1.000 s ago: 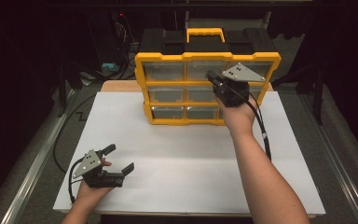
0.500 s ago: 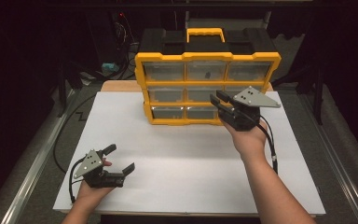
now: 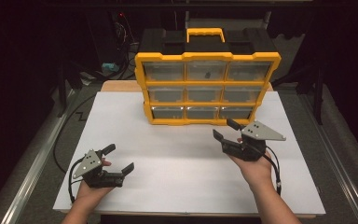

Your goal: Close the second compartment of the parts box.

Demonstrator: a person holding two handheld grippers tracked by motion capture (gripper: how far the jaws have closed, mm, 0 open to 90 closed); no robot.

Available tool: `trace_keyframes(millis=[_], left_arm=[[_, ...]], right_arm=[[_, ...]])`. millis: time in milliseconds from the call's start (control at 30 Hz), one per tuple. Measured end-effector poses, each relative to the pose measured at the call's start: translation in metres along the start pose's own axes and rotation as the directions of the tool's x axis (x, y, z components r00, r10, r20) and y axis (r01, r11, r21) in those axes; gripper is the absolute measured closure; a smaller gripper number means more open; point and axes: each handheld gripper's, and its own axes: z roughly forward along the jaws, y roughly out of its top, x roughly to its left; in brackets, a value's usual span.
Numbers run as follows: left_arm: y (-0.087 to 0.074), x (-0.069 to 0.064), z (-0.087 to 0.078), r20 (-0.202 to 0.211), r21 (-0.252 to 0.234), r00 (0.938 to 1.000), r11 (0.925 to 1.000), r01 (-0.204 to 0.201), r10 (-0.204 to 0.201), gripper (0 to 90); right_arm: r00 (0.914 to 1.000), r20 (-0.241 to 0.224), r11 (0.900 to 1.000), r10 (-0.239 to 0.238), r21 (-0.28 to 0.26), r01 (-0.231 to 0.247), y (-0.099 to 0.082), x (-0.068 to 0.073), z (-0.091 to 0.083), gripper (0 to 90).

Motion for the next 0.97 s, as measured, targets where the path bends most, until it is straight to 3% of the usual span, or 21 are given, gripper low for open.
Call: trace_keyframes(millis=[200,400,500,667,800,967], left_arm=[[0.0,0.0,0.0,-0.002,0.002,1.0,1.0,0.0,0.0,0.3],[0.0,0.003,-0.003,-0.015,0.003,0.9999,1.0,-0.002,0.002,0.3],[0.0,0.004,-0.004,-0.026,0.006,0.9996,1.0,0.0,0.0,0.3],[-0.001,0.002,-0.002,-0.029,0.023,0.9995,0.9997,-0.007,0.007,0.3],[-0.001,0.001,0.0,-0.038,0.035,0.9993,0.9994,-0.002,0.003,0.3],[-0.002,0.001,-0.001,-0.045,0.042,0.999,0.9991,0.002,0.0,0.3]], right_arm=[[0.999,0.01,0.9979,0.043,0.048,-0.044,-0.043,-0.004,-0.009,16.8],[0.994,0.021,0.9917,0.107,0.07,-0.108,-0.077,-0.011,-0.025,7.9],[0.9937,0.047,0.9912,0.102,0.08,-0.105,-0.084,-0.013,-0.033,1.1],[0.9903,0.066,0.9923,0.123,0.008,-0.123,-0.095,-0.018,-0.054,0.2],[0.9891,0.092,0.9934,0.115,-0.015,-0.114,-0.094,-0.022,-0.057,0.2],[0.9909,0.094,0.9954,0.096,-0.007,-0.096,-0.094,-0.022,-0.058,0.2]])
